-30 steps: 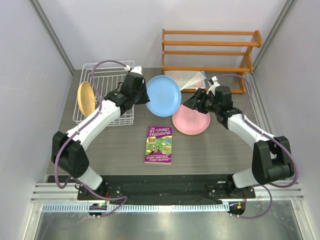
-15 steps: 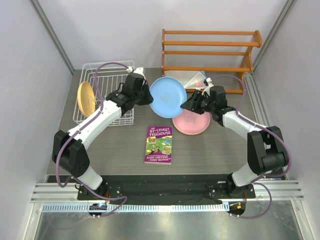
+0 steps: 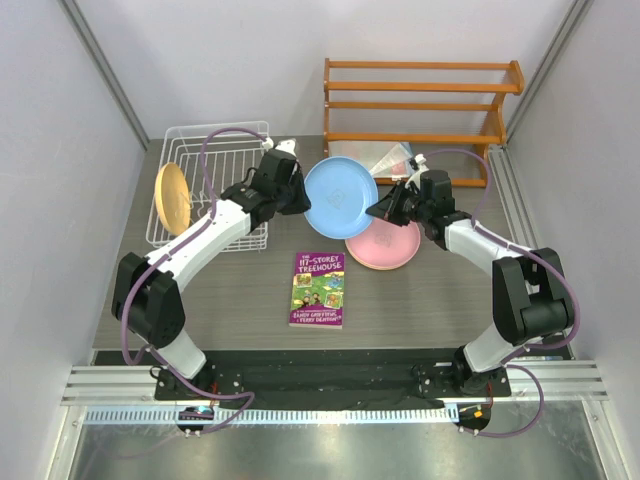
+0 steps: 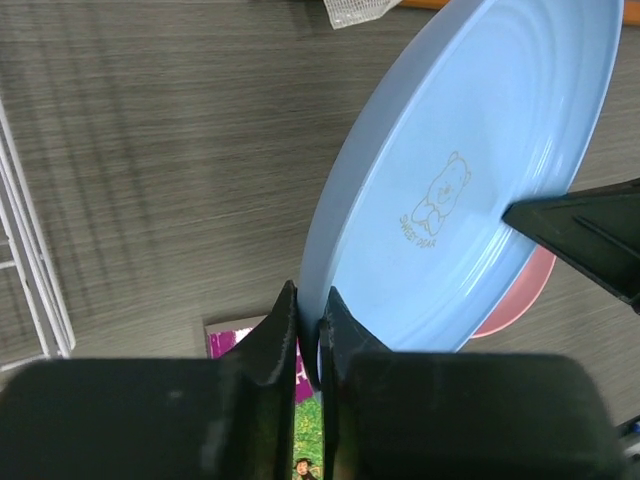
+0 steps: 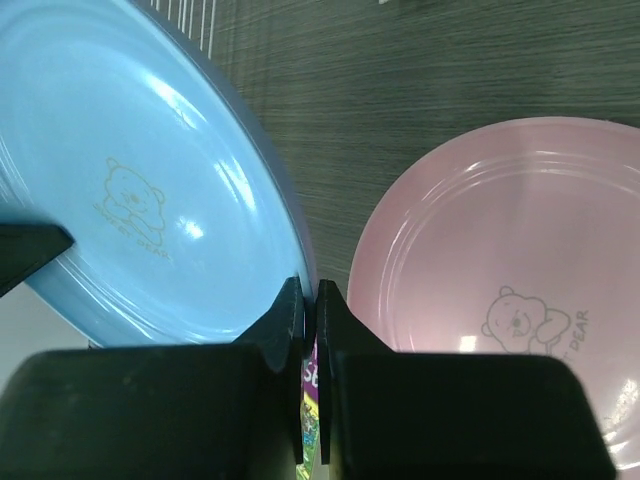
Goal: Unload the plates from the dish rack
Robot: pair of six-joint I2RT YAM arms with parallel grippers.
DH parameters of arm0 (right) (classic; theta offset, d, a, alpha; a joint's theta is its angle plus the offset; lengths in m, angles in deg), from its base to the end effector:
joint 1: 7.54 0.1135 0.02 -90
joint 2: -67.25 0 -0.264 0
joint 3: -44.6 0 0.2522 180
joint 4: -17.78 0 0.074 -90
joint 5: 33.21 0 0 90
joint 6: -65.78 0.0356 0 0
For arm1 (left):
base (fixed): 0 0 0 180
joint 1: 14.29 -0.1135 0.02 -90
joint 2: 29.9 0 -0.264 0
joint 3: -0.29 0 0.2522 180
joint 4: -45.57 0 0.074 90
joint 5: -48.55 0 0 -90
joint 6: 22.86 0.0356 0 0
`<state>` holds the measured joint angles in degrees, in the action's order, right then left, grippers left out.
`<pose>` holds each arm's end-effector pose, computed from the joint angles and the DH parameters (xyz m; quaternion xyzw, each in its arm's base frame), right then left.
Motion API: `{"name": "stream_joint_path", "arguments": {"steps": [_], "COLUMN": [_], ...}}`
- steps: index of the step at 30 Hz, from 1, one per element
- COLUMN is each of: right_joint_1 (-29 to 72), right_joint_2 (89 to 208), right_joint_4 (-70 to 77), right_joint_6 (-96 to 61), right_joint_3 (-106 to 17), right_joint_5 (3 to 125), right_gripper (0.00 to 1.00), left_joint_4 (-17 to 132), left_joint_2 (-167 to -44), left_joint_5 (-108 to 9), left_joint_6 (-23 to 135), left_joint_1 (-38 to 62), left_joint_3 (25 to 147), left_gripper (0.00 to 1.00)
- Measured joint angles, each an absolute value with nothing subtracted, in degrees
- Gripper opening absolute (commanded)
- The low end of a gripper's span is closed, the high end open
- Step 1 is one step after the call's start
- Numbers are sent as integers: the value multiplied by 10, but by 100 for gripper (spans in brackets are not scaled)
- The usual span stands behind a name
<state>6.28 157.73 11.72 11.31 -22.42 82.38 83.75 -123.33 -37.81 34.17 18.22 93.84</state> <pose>0.3322 0.0976 0.2248 0.0491 0.8484 0.3789 0.3664 0.3168 -0.1992 0.3100 -0.0175 0.8985 -0.2127 0.3836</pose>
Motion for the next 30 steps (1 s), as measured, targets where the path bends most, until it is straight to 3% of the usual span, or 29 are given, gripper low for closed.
{"name": "stream_joint_path", "arguments": {"steps": [1,2,5,6,8,21,30], "right_joint_1": [62,62,63,62,58,4,4], "right_joint_2": [1577,1577,1572,1567,1553,1492,1493], "right_joint_4": [117,117,97,84,50,-93,-133], "right_joint_6": [113,113,91,83,65,12,0], "right_joint_3": [-224,-224,-223,-221,-216,-193,-194], "right_joint_5": [822,817,786,772,747,646,617], "right_gripper": [1,1,1,1,1,2,7], "left_joint_4": [837,836,836,836,838,875,871], "left_joint_2": [-1236,-1237,-1238,-1238,-1238,-1157,-1093], "left_joint_5": [-379,-380,-378,-374,-358,-72,-3], "left_joint_6": [342,343,349,352,361,489,527], "left_joint_1": [183,183,184,185,186,171,66], "left_joint_3": [938,938,938,938,938,938,927], "left_gripper": [40,45,72,76,99,100,99]}}
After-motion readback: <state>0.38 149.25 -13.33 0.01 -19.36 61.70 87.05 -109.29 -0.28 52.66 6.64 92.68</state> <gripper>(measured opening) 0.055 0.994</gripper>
